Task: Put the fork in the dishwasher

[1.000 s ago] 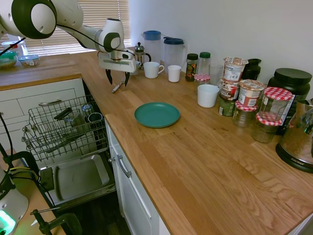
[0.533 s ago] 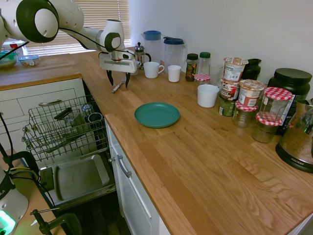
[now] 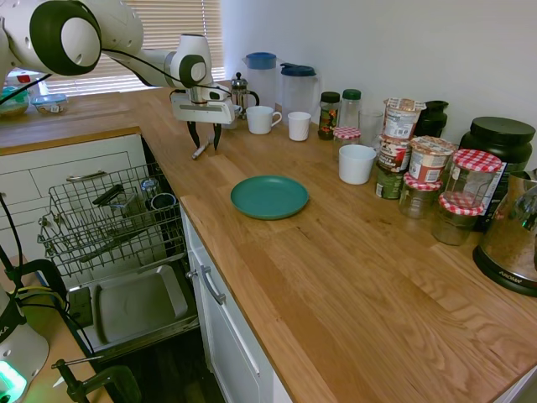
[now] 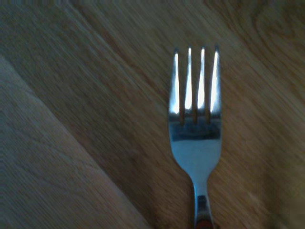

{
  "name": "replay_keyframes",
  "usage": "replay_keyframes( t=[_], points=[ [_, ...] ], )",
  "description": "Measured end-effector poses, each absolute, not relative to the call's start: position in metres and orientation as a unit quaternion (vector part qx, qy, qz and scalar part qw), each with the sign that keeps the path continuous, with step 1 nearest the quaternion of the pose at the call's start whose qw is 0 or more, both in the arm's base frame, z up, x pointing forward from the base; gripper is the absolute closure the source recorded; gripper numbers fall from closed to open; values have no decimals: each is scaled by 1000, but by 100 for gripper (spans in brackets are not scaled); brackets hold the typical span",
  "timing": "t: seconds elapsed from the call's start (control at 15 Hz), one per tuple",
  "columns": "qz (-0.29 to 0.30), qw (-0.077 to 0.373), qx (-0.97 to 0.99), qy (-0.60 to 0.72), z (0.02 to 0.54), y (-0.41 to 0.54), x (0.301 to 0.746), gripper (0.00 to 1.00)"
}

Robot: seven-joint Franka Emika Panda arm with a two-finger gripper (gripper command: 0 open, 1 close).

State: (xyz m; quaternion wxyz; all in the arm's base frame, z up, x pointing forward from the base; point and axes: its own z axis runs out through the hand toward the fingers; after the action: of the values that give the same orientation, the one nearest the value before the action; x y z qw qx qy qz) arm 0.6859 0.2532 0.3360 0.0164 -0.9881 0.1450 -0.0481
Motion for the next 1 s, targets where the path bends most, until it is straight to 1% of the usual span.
replay_keyframes(
  t=[0.4,0.87,1.0],
  points=[
    [-42,14,-983,177,336,252,685,100],
    [-25,4,-963,269,338,250,689,100],
    [-24,-6,-954,299,339,243,691,100]
  ],
)
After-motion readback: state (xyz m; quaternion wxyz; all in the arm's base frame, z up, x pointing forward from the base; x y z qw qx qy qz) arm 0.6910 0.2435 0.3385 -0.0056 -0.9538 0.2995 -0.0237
